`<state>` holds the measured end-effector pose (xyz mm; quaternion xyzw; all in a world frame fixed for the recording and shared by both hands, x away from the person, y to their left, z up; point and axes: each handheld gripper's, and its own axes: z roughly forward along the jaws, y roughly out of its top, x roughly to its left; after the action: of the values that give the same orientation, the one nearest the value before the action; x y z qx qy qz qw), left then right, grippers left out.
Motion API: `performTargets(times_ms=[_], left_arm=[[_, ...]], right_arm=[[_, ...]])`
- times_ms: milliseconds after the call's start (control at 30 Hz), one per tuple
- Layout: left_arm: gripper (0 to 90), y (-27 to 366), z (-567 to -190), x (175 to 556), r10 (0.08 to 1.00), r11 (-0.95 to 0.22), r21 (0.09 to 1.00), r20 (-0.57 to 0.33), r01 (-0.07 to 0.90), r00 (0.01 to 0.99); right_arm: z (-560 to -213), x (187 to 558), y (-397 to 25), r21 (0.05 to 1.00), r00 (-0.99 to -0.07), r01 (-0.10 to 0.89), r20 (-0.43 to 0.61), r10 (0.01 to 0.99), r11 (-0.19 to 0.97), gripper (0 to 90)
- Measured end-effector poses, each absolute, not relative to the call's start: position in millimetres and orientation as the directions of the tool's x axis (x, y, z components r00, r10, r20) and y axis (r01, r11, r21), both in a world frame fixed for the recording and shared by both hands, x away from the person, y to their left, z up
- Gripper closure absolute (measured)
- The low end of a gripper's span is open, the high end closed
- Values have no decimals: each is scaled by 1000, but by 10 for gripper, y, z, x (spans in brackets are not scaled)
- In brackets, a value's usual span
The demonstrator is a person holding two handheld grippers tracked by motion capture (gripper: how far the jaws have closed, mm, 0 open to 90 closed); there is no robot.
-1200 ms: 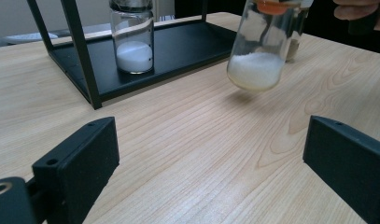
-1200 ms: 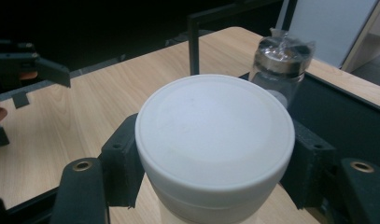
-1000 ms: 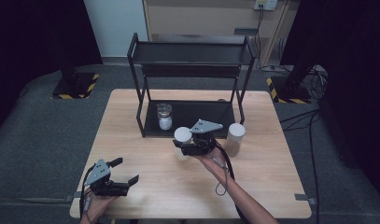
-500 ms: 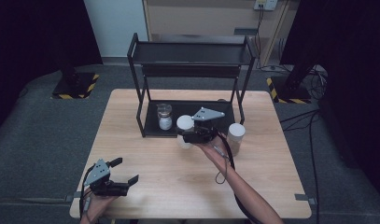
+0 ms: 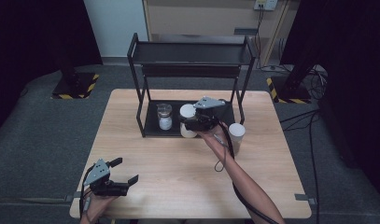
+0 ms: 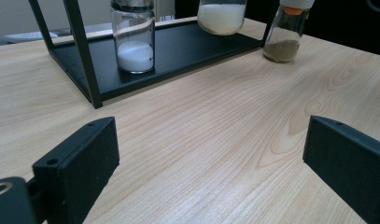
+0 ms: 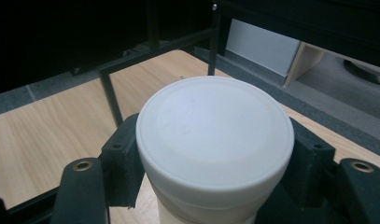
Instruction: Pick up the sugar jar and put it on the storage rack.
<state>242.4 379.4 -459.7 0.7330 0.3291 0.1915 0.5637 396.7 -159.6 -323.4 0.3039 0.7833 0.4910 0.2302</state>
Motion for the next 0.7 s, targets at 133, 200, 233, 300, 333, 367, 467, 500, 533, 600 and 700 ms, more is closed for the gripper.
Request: performTargets(times_ms=[133,200,233,300,333,367,467,500,533,600,700], left_arm=[[26,3796,-4598,2425,698,-147,952,-92,267,710],[26,3796,-4598,2426,698,-147,952,-92,268,710],[26,3797,-4598,2426,698,-147,952,-92,268,710],[25,3798,-4599,2426,699,-146,952,-93,269,709],[26,3799,-4599,2426,699,-146,952,-93,269,709],[26,3799,-4599,2426,699,-145,952,-94,270,708],[26,3799,-4599,2426,700,-145,952,-95,271,708],[26,3799,-4599,2427,700,-145,952,-95,271,708],[26,3799,-4600,2428,700,-145,952,-95,271,708],[26,3801,-4601,2428,700,-144,952,-96,271,707],[26,3799,-4600,2428,701,-146,951,-95,272,707]], right_arm=[[-3238,4029,-1593,908,-699,254,-65,712,332,334],[-3243,4069,-1588,907,-692,260,-65,719,333,335],[-3244,4077,-1586,906,-691,260,-67,720,334,334],[-3249,4109,-1578,904,-686,264,-69,725,336,335],[-3255,4125,-1577,904,-683,263,-71,727,336,335],[-3264,4139,-1576,905,-680,265,-70,730,333,335],[-3285,4190,-1572,905,-672,271,-66,738,328,335],[-3292,4207,-1567,905,-668,273,-66,741,327,335],[-3299,4223,-1561,904,-665,276,-65,744,325,335],[-3316,4254,-1553,904,-661,280,-63,748,323,335],[-3338,4298,-1537,903,-655,285,-61,753,321,335]])
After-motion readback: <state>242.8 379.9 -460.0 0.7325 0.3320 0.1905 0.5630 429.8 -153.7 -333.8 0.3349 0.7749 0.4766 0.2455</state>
